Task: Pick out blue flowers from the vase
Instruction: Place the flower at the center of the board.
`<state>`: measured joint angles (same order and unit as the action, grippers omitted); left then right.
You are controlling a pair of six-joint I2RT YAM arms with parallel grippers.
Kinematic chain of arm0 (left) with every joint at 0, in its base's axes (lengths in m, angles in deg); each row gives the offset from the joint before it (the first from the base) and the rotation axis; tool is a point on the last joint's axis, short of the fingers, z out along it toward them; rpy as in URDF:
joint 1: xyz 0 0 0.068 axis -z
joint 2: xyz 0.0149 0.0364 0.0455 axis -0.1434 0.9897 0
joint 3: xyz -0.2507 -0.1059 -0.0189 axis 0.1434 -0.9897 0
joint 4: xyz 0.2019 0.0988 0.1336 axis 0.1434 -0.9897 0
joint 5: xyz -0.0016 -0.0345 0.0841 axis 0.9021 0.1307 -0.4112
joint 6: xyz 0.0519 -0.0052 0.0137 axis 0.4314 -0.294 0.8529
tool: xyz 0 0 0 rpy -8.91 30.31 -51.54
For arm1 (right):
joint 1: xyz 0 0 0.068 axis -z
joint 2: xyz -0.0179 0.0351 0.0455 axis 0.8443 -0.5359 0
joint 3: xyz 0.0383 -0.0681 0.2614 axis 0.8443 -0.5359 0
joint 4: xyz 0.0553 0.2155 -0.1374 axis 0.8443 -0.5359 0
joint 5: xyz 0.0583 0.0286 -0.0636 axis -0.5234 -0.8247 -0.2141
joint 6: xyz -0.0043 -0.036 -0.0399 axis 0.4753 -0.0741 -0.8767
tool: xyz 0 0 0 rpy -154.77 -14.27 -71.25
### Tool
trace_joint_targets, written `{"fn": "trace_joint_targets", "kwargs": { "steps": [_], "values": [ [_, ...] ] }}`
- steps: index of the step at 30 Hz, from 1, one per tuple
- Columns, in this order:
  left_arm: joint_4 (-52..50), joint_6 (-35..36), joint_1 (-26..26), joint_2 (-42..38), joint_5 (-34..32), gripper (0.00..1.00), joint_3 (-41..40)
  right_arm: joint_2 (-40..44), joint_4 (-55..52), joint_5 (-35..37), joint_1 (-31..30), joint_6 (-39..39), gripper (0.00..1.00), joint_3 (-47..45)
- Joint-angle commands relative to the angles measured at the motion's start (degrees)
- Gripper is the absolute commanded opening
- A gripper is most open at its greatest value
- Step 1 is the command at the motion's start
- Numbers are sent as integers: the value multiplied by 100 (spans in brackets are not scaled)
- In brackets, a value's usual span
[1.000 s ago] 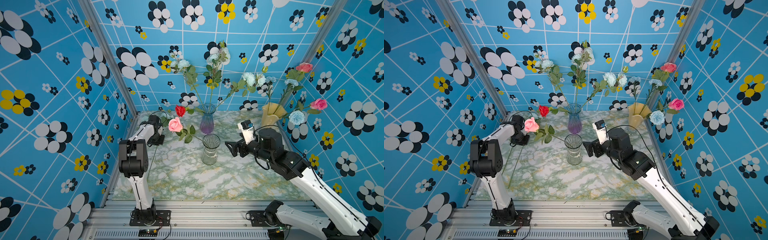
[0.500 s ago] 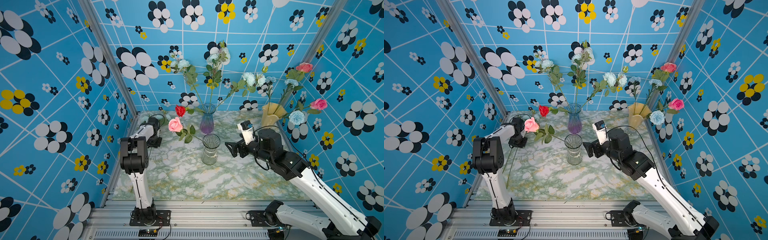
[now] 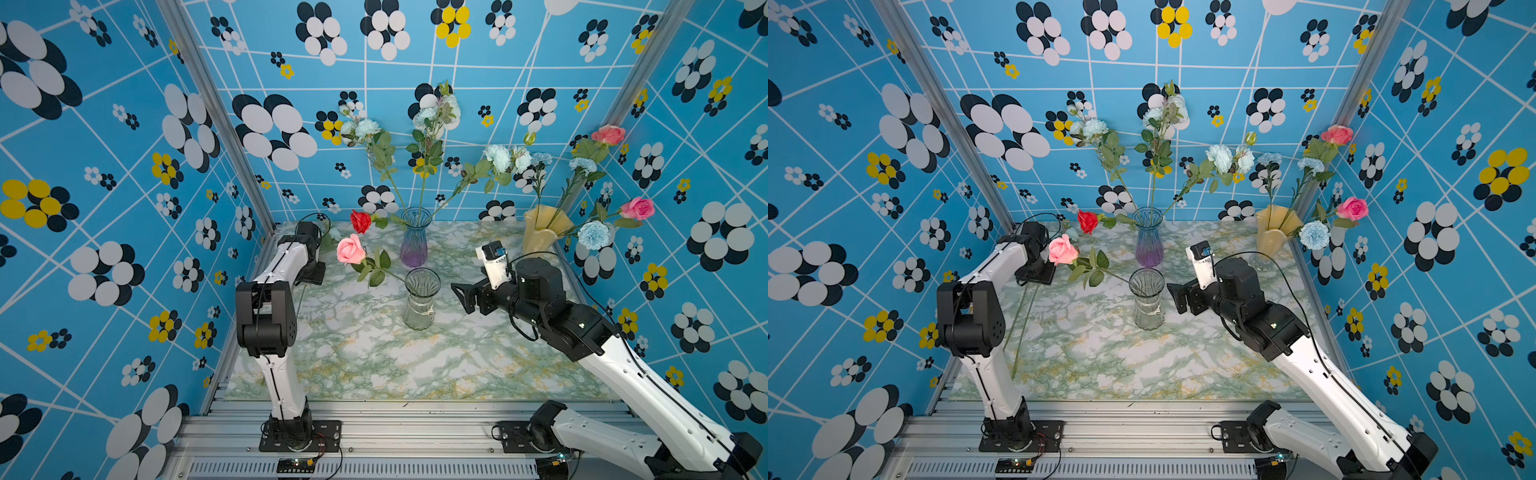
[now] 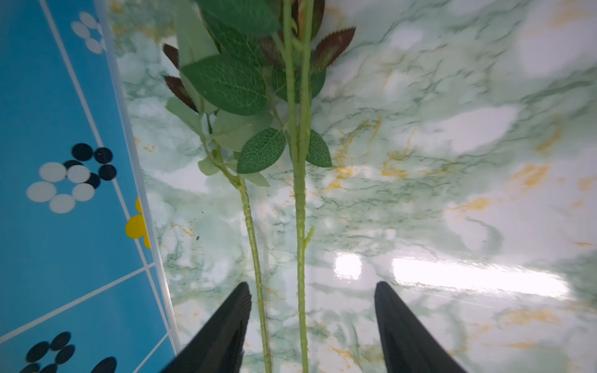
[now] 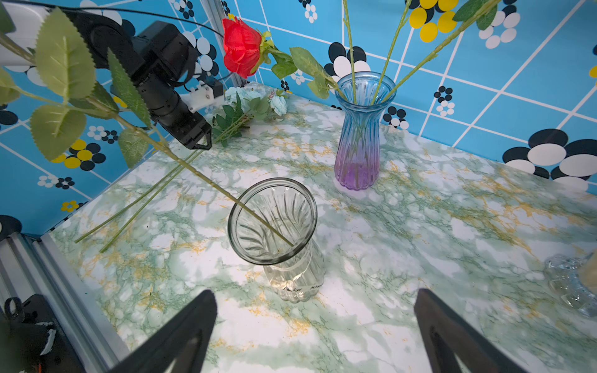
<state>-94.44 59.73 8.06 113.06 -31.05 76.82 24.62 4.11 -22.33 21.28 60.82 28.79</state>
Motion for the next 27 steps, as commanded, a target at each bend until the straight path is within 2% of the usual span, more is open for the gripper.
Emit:
{"fn": "trace_joint_targets", "kwargs": {
  "steps": [1, 5, 9, 13, 19, 27],
  "values": [
    [-156, -627, 291, -936, 616, 69, -27, 195, 220, 546, 45, -41, 99, -182],
    [40, -1104, 750, -1605, 1140, 73, -475, 333, 368, 875, 136, 57, 99, -320],
    [-172, -1403, 1236, -1814, 1538, 74, -383, 347, 418, 959, 388, 251, 99, -401],
    [50, -1802, 1535, -1953, 2218, 75, -415, 249, 292, 964, 670, 583, 99, -402],
    [500, -2200, 2008, -1833, 3032, 77, -342, 251, 40, 661, 808, 804, 99, -463],
    [338, -2189, 2560, -1276, 3389, 77, 468, 474, -340, 598, 806, 912, 99, -606]
  ]
}}
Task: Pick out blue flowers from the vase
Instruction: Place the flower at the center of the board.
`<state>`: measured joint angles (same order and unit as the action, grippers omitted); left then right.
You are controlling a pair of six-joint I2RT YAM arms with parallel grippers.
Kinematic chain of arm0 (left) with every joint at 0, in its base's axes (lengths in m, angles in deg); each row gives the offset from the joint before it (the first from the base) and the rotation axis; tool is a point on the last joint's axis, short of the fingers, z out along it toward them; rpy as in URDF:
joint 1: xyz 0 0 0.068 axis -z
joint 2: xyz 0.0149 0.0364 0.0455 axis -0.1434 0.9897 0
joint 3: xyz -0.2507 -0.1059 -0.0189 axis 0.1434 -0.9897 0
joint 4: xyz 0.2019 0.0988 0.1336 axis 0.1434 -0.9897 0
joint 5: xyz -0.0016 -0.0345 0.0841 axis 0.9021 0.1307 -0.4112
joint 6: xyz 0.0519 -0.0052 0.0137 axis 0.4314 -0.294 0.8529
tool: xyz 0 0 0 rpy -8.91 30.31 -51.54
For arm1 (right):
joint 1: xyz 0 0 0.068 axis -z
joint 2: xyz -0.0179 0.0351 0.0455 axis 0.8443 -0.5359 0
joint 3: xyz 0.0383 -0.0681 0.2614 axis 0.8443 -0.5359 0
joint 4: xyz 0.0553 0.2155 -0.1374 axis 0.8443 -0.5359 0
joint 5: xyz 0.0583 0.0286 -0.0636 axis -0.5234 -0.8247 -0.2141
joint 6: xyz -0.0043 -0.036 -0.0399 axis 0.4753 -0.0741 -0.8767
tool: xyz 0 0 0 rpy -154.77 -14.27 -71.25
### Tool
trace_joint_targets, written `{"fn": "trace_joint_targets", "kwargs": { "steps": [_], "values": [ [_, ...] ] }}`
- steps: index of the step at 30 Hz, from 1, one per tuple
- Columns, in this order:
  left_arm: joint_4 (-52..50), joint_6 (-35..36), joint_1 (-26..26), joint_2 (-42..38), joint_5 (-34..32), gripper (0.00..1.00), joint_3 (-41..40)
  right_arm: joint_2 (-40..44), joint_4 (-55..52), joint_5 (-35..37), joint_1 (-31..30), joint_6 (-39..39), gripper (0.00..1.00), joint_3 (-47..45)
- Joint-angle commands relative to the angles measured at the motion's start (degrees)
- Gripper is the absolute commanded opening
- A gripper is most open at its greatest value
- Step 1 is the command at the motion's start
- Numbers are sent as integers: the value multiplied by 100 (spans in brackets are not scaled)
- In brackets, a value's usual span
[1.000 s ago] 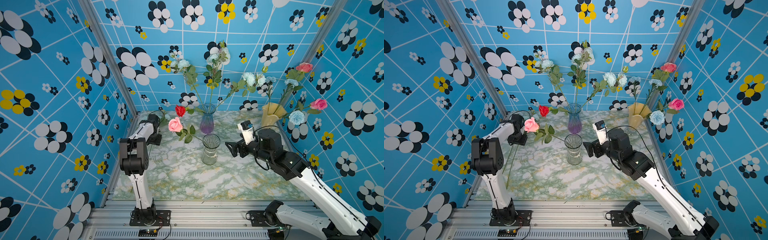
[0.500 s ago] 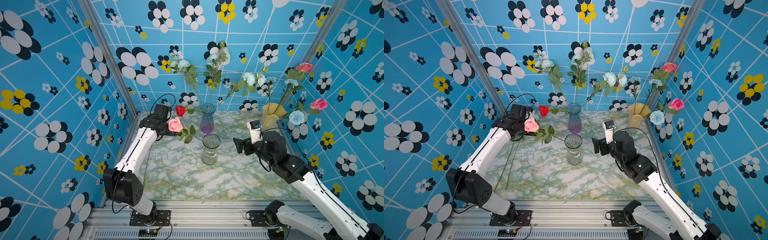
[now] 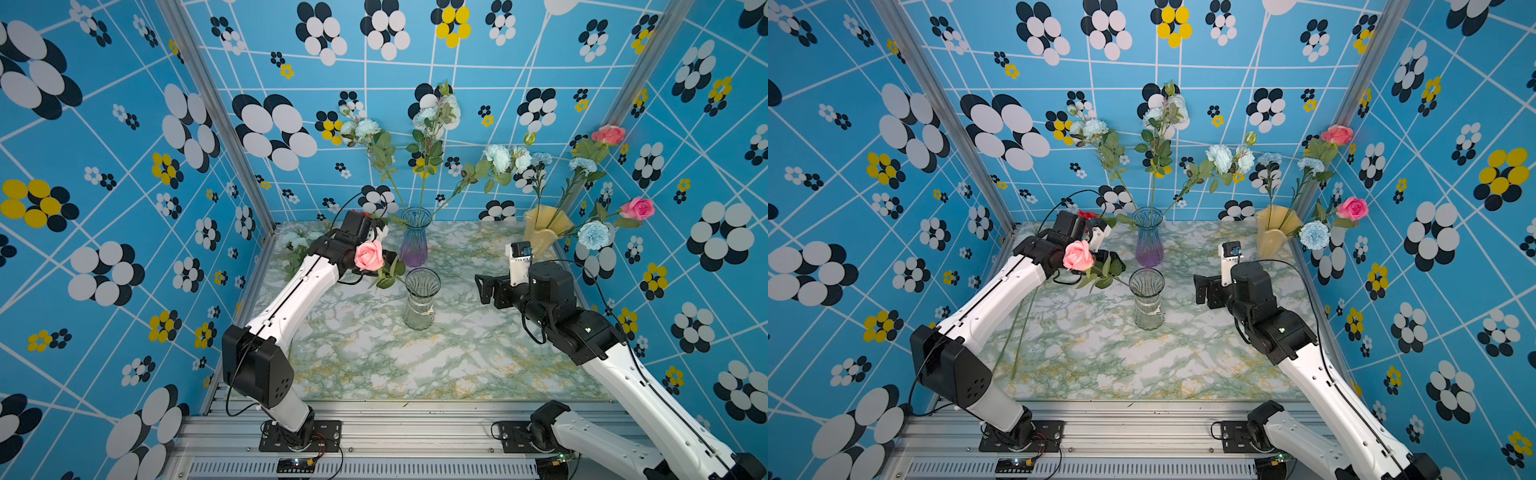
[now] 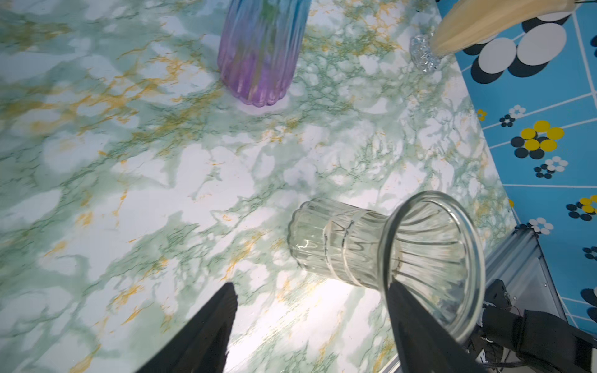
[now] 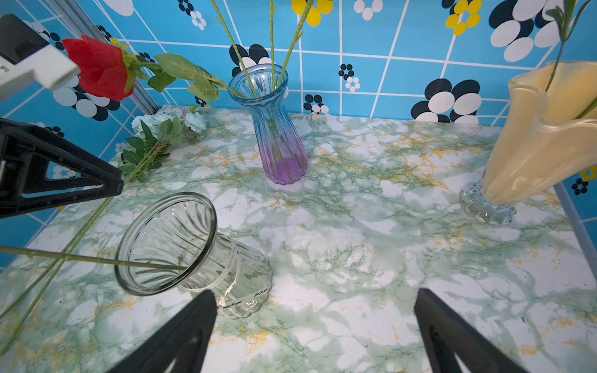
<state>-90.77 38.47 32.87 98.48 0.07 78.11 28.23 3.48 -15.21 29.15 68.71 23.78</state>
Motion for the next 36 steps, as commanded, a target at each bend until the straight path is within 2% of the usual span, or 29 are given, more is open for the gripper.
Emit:
{"fn": "trace_joint_targets", "kwargs": {
  "steps": [1, 8, 13, 20, 25, 36],
  "values": [
    [-78, -33, 118, 275, 295, 77, 434, 112, -315, -133, 19, 128, 99, -132],
    [-412, 92, 438, 691, 203, 71, 857, 113, -417, -127, 22, 191, 98, -242],
    [-1207, 427, 714, 1046, -338, 62, 1456, 85, -417, -133, 15, 152, 97, -185],
    [-1823, 597, 969, 1278, -804, 51, 1978, 71, -376, -155, 15, 120, 95, -157],
    [-2222, 720, 1147, 1553, -1130, 48, 2325, 72, -386, -289, 15, 127, 94, -118],
    [-2340, 713, 1264, 1764, -1350, 44, 2337, 190, -474, -310, 16, 90, 92, -110]
  ]
}}
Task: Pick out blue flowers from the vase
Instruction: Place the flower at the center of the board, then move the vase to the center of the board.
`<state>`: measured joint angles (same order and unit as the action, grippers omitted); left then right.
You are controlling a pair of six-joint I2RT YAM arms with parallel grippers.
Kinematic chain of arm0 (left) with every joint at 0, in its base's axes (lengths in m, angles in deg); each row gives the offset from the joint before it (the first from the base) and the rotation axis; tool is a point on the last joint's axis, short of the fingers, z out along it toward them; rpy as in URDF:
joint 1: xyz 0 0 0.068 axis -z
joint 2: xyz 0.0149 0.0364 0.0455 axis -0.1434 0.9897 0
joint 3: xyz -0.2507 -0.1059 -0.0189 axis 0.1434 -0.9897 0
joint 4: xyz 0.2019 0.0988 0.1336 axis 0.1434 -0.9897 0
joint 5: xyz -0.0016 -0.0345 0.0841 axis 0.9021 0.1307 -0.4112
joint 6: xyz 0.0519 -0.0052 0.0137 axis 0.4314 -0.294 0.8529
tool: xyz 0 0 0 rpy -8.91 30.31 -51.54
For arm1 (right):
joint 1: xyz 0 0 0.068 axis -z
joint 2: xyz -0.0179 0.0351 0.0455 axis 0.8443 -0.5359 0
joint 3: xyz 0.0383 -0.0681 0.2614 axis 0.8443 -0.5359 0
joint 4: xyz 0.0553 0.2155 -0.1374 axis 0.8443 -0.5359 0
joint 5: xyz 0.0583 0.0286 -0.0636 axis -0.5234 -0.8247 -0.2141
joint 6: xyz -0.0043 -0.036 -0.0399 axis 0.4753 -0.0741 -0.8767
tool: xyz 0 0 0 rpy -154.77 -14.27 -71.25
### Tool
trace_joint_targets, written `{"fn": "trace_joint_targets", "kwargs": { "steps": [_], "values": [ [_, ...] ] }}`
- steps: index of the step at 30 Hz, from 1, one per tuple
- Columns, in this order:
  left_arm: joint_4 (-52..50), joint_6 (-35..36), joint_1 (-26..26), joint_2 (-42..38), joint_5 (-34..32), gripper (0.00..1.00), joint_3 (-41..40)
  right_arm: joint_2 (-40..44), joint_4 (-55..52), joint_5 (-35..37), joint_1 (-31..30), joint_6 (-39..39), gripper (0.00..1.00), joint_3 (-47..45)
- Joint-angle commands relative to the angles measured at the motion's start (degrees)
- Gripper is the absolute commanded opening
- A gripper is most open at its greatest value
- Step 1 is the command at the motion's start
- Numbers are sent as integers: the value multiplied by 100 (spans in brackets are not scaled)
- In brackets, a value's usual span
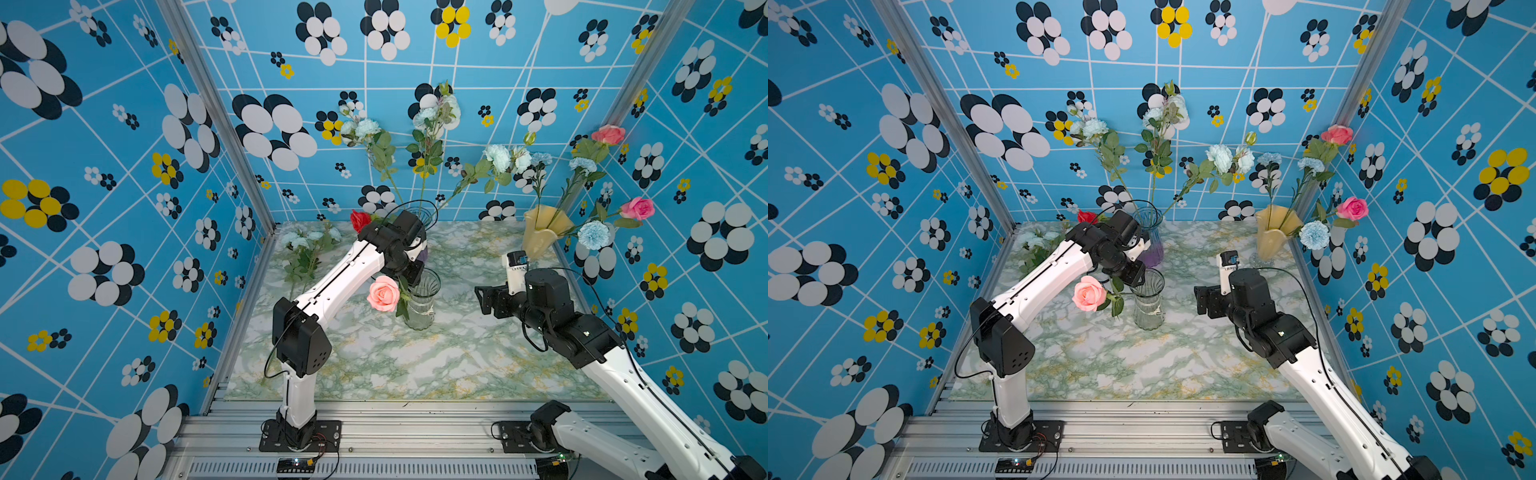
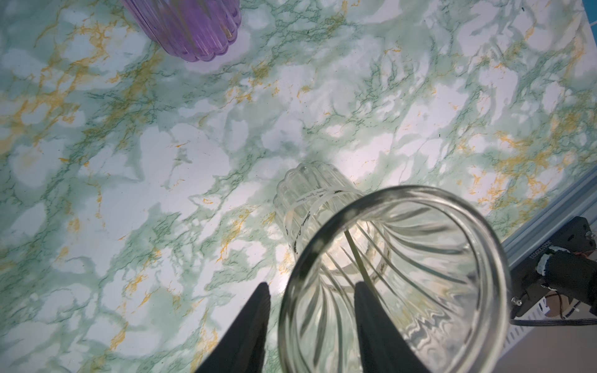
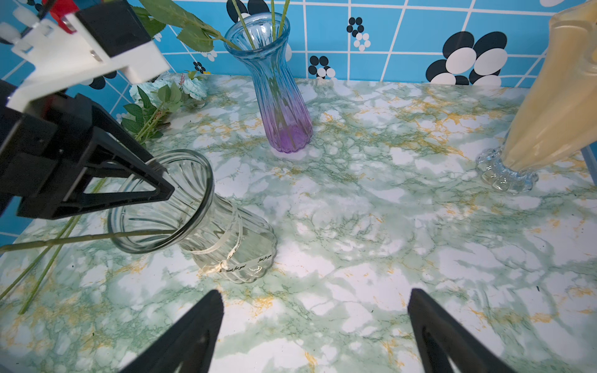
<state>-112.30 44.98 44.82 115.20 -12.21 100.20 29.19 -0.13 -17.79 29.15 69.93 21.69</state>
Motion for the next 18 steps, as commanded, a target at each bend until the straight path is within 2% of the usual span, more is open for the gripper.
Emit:
{"fn": "trace_joint_targets", "kwargs": {
  "steps": [1, 10, 18],
  "values": [
    [-187, 68, 77, 97, -124, 40, 127, 113, -115, -64, 15, -37, 92, 99],
    [-113, 53, 111, 201, -67, 26, 57, 245, -209, -19, 15, -80, 92, 104],
    [-275, 111, 104, 153, -181, 3, 81, 303, -226, 6, 18, -99, 92, 99]
  ]
}}
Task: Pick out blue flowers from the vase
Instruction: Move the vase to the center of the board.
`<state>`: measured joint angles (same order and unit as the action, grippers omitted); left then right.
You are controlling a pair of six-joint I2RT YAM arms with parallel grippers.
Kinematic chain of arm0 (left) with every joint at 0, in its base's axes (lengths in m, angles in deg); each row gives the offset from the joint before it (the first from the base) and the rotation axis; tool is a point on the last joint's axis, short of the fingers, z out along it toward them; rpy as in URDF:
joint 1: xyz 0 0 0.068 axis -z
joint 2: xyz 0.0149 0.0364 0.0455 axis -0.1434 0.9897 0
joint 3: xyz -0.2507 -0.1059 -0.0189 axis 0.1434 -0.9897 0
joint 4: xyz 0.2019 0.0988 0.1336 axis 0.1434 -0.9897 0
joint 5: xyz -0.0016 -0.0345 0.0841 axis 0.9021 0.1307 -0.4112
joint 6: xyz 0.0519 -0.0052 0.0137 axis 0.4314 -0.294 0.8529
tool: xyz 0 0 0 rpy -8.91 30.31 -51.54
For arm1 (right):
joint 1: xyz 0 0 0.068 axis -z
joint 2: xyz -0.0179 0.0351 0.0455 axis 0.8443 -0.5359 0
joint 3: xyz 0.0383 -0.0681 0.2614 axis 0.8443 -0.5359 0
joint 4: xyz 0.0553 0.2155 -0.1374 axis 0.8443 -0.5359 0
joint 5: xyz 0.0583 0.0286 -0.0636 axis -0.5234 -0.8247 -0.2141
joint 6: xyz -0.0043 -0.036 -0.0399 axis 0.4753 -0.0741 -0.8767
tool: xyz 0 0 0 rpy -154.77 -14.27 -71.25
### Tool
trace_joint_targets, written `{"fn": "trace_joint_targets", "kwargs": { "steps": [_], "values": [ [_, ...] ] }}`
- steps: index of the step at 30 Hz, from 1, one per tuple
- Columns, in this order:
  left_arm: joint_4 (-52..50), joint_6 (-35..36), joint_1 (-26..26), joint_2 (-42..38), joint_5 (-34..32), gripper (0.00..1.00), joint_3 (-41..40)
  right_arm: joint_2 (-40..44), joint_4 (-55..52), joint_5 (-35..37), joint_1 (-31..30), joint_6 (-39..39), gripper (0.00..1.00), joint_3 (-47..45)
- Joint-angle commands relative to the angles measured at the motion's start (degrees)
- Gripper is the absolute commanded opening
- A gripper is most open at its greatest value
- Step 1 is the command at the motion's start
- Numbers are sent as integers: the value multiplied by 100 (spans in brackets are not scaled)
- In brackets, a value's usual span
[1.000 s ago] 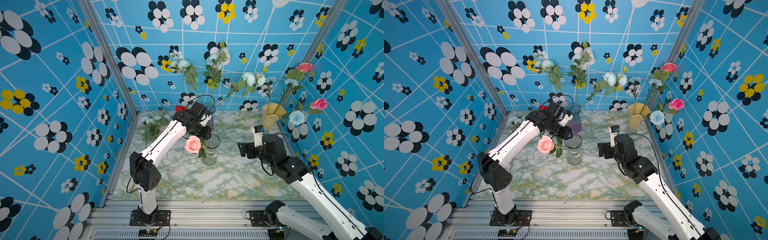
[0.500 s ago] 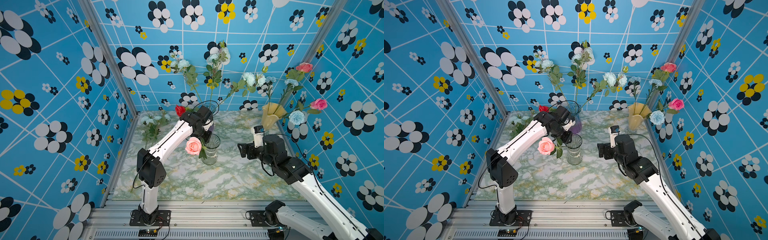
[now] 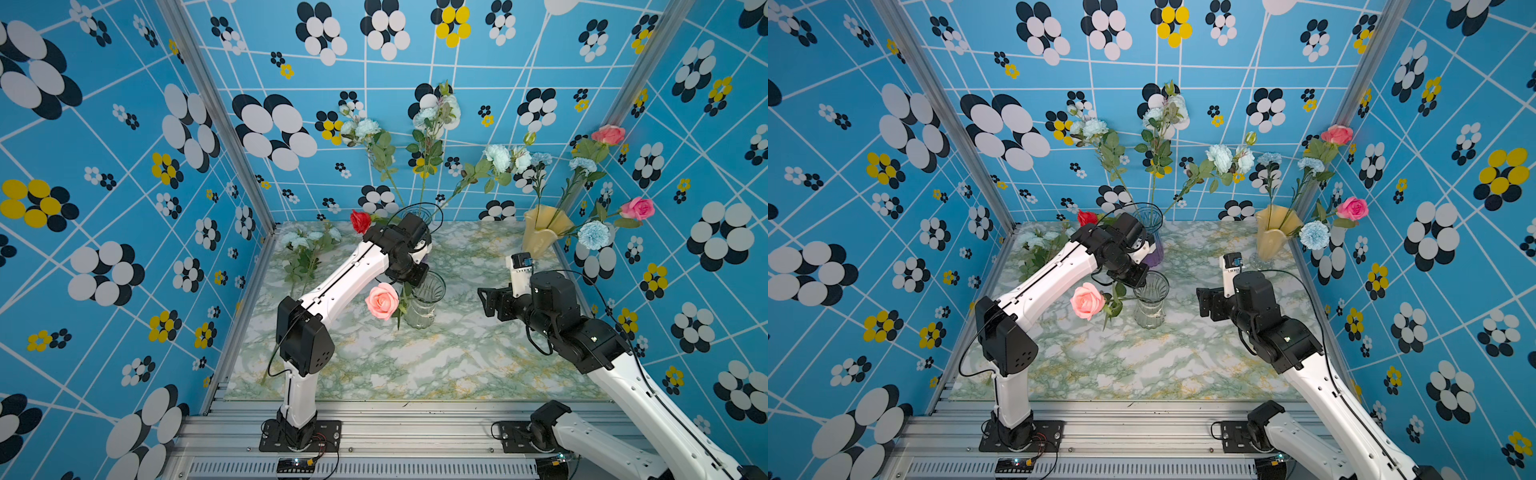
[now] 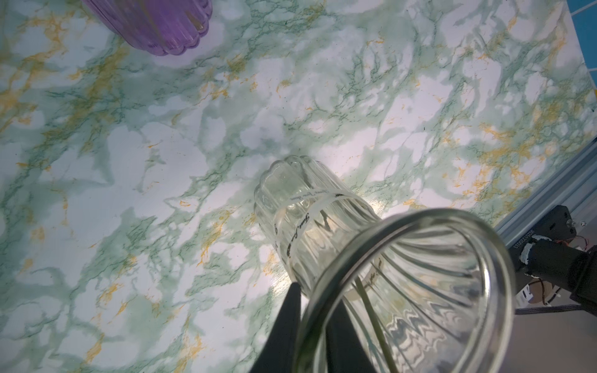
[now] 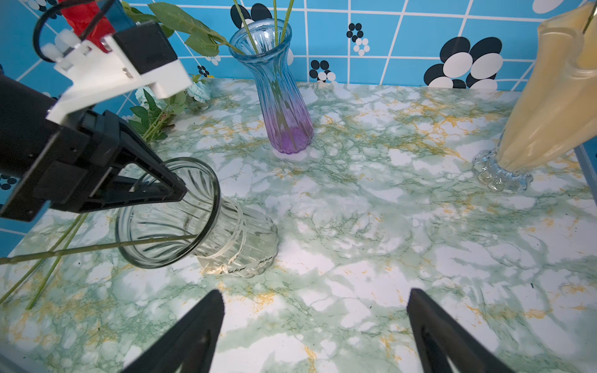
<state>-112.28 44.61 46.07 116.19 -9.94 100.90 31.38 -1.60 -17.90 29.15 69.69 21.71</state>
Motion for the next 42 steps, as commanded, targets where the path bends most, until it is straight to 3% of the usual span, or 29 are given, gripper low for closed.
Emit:
{"fn": "trace_joint_targets", "kwargs": {
  "steps": [1, 6, 11, 19, 28, 36, 42],
  "values": [
    [-328, 157, -38, 28, -444, 0, 9, 86, -76, 23, 18, -84, 92, 96],
    [-372, 177, -244, -261, -382, 0, -192, 76, -33, 14, 16, -89, 92, 95],
    [-180, 162, -793, -750, 21, 0, -652, 40, -7, -10, 19, -115, 92, 99],
    [404, 105, -2136, -1535, 1015, 0, -1652, 24, 18, -41, 19, -125, 92, 94],
    [954, 117, -3716, -1797, 1811, 0, -2318, -6, 20, -79, 18, -132, 92, 115],
    [1048, 125, -4572, -1119, 2169, 0, -1632, 2, -19, -58, 16, -134, 92, 108],
    [662, 79, -4706, -33, 2432, 0, -116, -15, -30, -37, 20, -135, 92, 99]
  ]
}}
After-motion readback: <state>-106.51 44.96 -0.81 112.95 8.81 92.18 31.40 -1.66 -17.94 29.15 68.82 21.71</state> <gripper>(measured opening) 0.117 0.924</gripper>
